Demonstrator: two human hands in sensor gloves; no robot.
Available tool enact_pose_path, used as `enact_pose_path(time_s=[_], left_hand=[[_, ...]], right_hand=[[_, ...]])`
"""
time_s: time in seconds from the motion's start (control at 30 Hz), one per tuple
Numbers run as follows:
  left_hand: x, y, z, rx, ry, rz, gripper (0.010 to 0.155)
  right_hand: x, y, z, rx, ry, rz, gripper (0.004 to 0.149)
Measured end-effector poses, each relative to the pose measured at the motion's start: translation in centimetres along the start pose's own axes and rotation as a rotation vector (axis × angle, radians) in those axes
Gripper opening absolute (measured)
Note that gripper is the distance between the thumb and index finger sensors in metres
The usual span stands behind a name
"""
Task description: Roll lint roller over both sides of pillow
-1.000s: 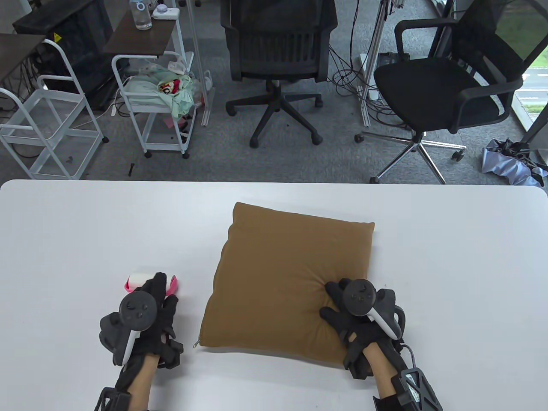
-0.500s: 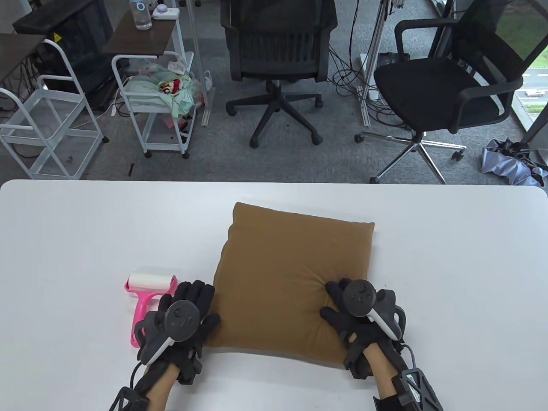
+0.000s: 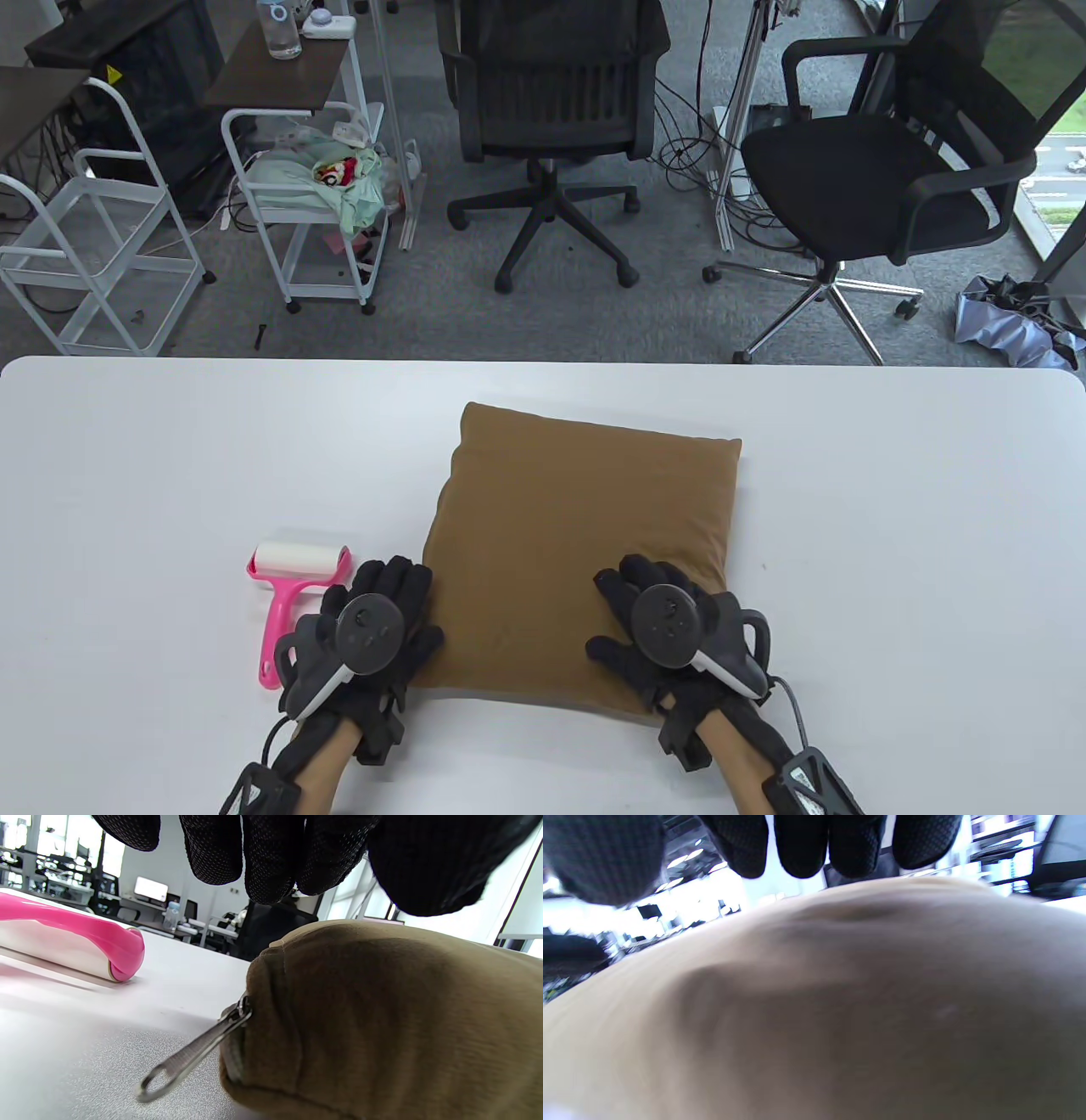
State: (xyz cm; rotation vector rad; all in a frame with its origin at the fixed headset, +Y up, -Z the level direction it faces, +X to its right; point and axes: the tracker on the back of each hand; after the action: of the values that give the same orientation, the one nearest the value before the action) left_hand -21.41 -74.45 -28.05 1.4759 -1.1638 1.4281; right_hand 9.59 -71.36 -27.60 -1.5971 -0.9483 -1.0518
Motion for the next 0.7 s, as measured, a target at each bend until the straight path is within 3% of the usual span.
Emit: enact_pose_path(time_s=[0.17,0.27,0.4,0.47,0.7], left_hand=[[0.0,0.2,0.0,0.012,0.005,-0.010,0.075],[0.0,0.3,0.0,0.023,0.006,-0.014,0.074],[0.0,0.4,-0.2,0.034,0.002,-0.018,0.074],[0.0,0.5,-0.2,0.041,0.002,-0.019,0.074],[0.0,0.6,-0.4,0.062,-0.012,-0.017,0.074]], right_hand=[[-1.1,-3.9,-3.4,0.257,-0.163,0.010,0.098],[-2.0,-4.6,-4.9,0.392,-0.148,-0.009,0.100],[-3.6,-5.1,-6.2,0.490,0.015,-0.027,0.090],[-4.1,-5.2,-6.2,0.455,0.000,-0.044,0.085],[-4.7,-4.4,-4.7,0.360,0.100,-0.045,0.050]])
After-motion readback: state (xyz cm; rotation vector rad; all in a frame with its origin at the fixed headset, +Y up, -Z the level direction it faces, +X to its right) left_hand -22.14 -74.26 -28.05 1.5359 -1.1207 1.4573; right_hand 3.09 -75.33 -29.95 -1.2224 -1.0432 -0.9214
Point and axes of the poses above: the tracker on the back of each hand, its own y axis roughly to the little-finger side, its own x axis roughly from the fingertips to the wrist, z = x × y, and after that the axes turned 3 degrees about -y, right-handed
